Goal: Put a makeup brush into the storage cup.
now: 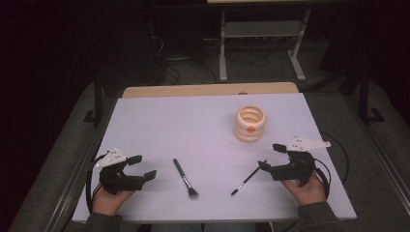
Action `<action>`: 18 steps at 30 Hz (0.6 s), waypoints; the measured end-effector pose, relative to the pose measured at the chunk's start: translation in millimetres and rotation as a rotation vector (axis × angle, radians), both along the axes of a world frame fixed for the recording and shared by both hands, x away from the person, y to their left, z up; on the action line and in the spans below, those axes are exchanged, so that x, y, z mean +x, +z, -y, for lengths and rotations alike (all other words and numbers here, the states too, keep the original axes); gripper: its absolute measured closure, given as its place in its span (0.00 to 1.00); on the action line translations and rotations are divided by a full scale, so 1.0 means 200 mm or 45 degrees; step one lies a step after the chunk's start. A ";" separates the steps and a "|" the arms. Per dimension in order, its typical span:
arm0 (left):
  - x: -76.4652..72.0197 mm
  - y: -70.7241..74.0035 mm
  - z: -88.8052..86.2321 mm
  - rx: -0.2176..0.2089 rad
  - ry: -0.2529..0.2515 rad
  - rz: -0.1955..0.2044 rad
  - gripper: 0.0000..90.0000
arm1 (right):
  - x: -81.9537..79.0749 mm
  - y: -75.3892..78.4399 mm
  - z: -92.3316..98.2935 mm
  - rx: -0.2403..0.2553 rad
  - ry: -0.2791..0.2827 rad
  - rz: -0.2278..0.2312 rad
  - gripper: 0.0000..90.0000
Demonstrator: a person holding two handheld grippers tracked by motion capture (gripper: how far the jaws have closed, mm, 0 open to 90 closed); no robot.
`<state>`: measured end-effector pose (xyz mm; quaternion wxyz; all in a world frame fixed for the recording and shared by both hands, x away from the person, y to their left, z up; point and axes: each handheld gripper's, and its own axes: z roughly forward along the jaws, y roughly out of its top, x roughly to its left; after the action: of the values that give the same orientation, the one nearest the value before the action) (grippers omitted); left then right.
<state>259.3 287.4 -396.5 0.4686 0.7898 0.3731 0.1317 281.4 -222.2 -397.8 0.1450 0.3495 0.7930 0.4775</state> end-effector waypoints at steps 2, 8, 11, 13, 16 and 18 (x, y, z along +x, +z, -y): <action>0.00 0.00 0.00 0.000 -0.001 0.005 0.19 | 0.00 0.00 -0.01 -0.004 0.006 0.000 0.15; 0.00 0.00 0.01 -0.005 -0.003 0.002 0.19 | 0.00 0.01 -0.02 0.000 0.013 0.000 0.15; 0.00 0.00 0.01 0.000 -0.010 0.006 0.19 | 0.00 0.00 -0.03 -0.003 0.013 -0.013 0.15; 0.00 0.00 0.02 -0.001 -0.010 0.005 0.19 | 0.00 0.00 -0.04 0.001 0.012 -0.018 0.15; 0.00 0.00 0.02 0.001 -0.013 0.002 0.19 | 0.00 0.01 -0.05 0.007 0.015 -0.022 0.15; 0.00 0.00 0.02 0.003 -0.013 0.001 0.19 | 0.00 0.01 -0.06 0.004 0.021 -0.034 0.15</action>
<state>259.9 283.9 -396.9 0.4684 0.7923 0.3687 0.1300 281.6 -209.9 -396.0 0.1301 0.3494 0.7970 0.4752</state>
